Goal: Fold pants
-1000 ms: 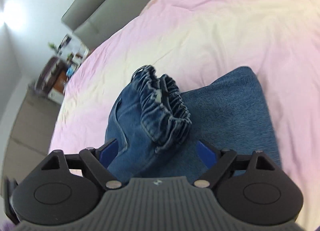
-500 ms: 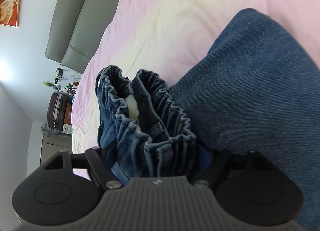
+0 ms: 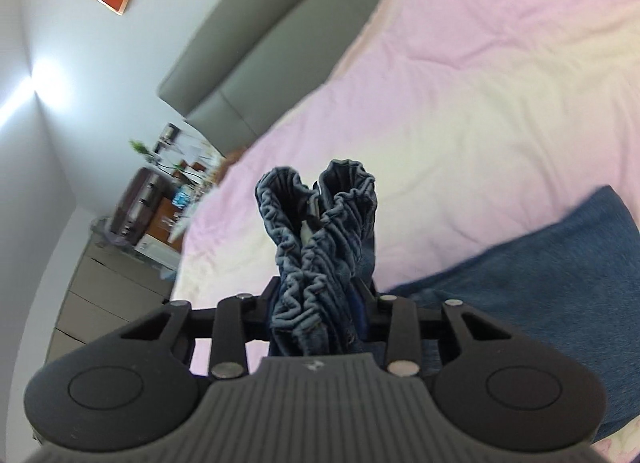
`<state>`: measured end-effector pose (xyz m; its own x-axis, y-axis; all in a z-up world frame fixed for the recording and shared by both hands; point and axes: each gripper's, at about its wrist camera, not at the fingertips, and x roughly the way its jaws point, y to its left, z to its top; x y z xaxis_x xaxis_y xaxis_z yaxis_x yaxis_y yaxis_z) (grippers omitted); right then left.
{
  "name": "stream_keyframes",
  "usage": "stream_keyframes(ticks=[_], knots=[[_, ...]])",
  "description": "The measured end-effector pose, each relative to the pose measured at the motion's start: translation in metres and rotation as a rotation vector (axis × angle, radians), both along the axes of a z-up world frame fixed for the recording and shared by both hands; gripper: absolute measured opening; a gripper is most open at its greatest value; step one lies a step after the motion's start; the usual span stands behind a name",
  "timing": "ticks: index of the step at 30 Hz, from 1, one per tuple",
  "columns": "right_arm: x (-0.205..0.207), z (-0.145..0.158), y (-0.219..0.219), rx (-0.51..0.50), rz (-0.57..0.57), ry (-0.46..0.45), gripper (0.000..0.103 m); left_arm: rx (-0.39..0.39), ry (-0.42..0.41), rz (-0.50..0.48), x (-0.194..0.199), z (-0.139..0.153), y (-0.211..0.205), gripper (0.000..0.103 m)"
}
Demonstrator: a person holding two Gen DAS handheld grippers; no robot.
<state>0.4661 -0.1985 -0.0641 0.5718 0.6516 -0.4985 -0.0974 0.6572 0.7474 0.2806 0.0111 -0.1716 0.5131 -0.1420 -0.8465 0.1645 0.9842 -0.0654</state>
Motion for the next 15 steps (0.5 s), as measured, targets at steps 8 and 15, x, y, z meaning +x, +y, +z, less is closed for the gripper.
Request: stream_keyframes(ticks=[8, 15], knots=[[-0.012, 0.046, -0.028, -0.009, -0.175, -0.042, 0.025, 0.213, -0.158, -0.185, -0.037, 0.014, -0.046, 0.047], [-0.036, 0.007, -0.108, -0.061, -0.299, 0.018, 0.015, 0.192, -0.175, -0.149, -0.049, 0.016, -0.045, 0.031]])
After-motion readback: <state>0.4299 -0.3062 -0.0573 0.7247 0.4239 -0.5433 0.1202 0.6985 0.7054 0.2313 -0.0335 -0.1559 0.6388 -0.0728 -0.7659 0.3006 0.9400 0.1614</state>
